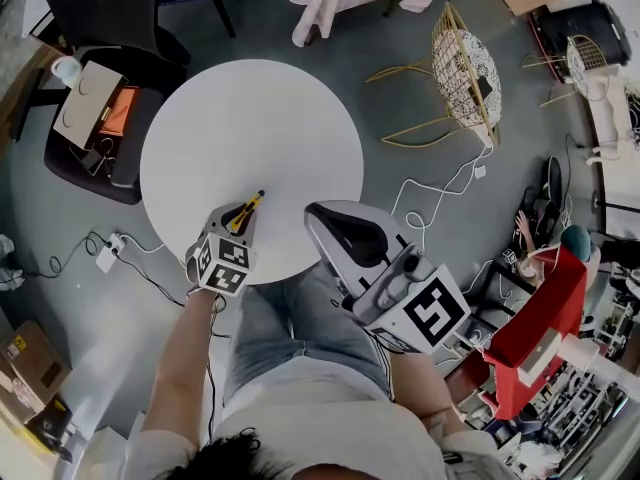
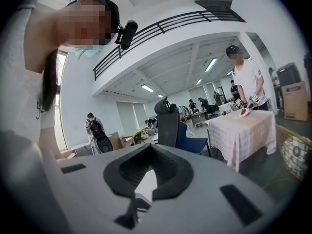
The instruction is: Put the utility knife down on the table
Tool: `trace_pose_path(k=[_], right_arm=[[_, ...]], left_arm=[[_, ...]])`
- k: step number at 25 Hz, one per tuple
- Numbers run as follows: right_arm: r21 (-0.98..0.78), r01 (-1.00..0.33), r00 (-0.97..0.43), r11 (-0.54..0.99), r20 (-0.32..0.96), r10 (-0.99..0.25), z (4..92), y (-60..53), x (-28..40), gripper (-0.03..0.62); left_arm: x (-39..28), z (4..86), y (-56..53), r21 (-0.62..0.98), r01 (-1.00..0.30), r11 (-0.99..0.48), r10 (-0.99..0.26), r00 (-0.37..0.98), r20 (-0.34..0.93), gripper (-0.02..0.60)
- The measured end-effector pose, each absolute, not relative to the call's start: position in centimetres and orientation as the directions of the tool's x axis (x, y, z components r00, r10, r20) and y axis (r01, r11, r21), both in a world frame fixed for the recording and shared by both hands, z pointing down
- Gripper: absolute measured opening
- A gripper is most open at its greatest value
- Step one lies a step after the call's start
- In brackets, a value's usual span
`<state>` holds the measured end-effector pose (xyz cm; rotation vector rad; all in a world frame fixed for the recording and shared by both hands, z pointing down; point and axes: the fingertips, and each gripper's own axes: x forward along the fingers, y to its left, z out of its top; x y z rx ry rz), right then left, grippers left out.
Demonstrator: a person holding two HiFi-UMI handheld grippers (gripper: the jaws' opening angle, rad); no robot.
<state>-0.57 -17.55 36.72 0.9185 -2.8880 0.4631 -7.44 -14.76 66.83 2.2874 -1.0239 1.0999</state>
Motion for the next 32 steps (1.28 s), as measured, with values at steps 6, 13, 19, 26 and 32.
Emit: trace_pose_path(k=[6,13,19,26,32], right_arm=[[-0.261,-0.572,-0.820,0.778,0.164,-0.548,37.0,-17.8,-0.6,0.008],[-0.252,-0.569,-0.822,0.783,0.156,-0.547,36.6,-17.6,-0.3,0.008],[-0.247,-0.562,-0.827,0.789,0.149,-0.543,36.3,-17.2,-0.6,0.008],[-0.225,-0.550,-0.835,0.804,0.128,-0.535,35.1,-16.4,-1.2,0.008],[-0.198,-0.531,-0.847,0.824,0.110,-0.520,33.7,-15.3,-2.5,0.008]], left_arm=[[-7.6,67.0,-14.9,0.053,-0.762,-0.645,-0.444,0.430,0.786,0.067],[-7.5,66.8,-14.6,0.098,-0.771,-0.629,-0.437,0.456,0.775,0.075],[-8.0,66.2,-14.9,0.084,-0.784,-0.615,-0.461,0.444,0.768,0.076],[-8.5,63.9,-15.1,0.056,-0.794,-0.606,-0.511,0.442,0.737,0.012],[-8.9,60.3,-15.1,0.048,-0.794,-0.605,-0.559,0.468,0.685,0.009]])
